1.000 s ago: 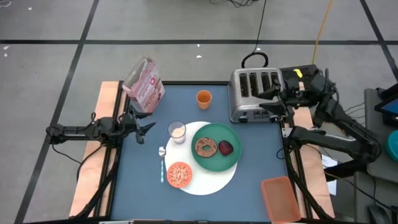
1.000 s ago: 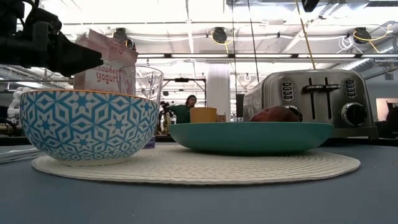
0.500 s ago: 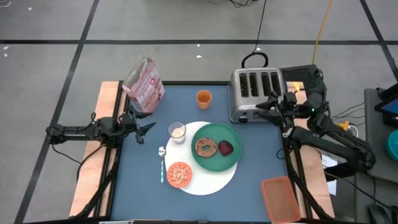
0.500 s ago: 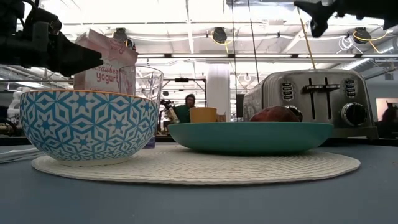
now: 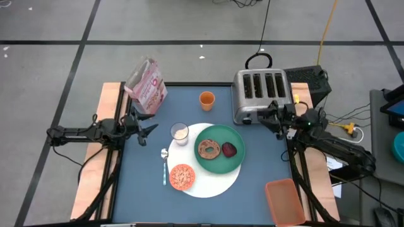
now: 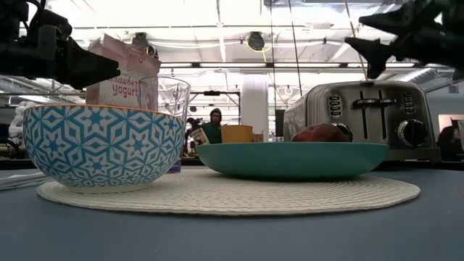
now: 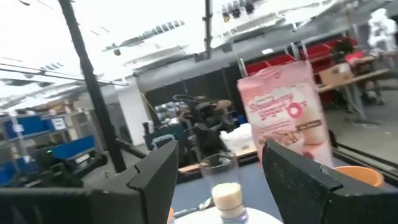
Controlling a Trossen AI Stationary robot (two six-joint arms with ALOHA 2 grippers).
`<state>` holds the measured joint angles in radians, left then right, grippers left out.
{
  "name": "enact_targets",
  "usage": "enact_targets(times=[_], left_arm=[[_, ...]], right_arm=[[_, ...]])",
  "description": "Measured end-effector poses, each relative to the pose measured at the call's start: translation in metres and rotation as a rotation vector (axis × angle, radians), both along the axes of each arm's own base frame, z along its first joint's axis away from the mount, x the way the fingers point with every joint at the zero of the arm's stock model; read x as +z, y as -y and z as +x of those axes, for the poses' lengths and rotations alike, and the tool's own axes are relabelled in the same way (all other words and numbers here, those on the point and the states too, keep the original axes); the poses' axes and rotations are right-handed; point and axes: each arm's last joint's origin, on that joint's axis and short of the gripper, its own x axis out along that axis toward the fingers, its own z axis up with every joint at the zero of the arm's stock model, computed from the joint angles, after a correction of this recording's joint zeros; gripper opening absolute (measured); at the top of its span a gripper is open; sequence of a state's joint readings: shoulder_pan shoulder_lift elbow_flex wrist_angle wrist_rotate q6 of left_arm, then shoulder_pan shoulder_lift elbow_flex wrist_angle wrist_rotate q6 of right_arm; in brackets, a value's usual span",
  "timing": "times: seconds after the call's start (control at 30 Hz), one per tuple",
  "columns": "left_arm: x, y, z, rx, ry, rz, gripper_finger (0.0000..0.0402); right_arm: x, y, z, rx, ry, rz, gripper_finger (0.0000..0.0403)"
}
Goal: Arrange a breakfast setting
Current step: Return to Home Position
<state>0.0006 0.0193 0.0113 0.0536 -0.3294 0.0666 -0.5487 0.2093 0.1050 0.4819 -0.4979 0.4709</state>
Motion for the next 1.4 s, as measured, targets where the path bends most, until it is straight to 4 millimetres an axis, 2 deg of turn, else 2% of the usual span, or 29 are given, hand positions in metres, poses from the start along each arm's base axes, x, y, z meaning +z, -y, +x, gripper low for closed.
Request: enact_targets(times=[0.13, 0.23, 0.57, 0.97, 1.23, 1.4], left_arm=[[0.000, 0.000, 0.000, 0.000, 0.001, -0.006, 0.0241], [0.000, 0.000, 0.000, -0.002, 0.007, -0.023, 0.0241], [0.000, 0.000, 0.000, -0.003, 0.009, -0.030, 0.0241], [0.000, 0.000, 0.000, -0.001, 0.009, -0.029, 0.0241], [0.000, 0.000, 0.000, -0.001, 0.007, -0.023, 0.0241], [0.000, 0.000, 0.000, -0.001, 0.007, -0.023, 0.0241]], right_arm=[[0.001, -0.006, -0.002, -0.005, 0.088, -0.014, 0.0222], [-0.004, -0.009, 0.001, -0.002, 0.040, -0.013, 0.0222], [-0.006, -0.020, 0.005, 0.039, 0.034, -0.062, 0.0222], [-0.020, -0.024, 0.010, -0.001, -0.108, -0.086, 0.0222], [-0.034, -0.024, 0.011, 0.007, -0.249, -0.032, 0.0222], [-0.035, -0.025, 0.012, -0.037, -0.268, -0.018, 0.0222]])
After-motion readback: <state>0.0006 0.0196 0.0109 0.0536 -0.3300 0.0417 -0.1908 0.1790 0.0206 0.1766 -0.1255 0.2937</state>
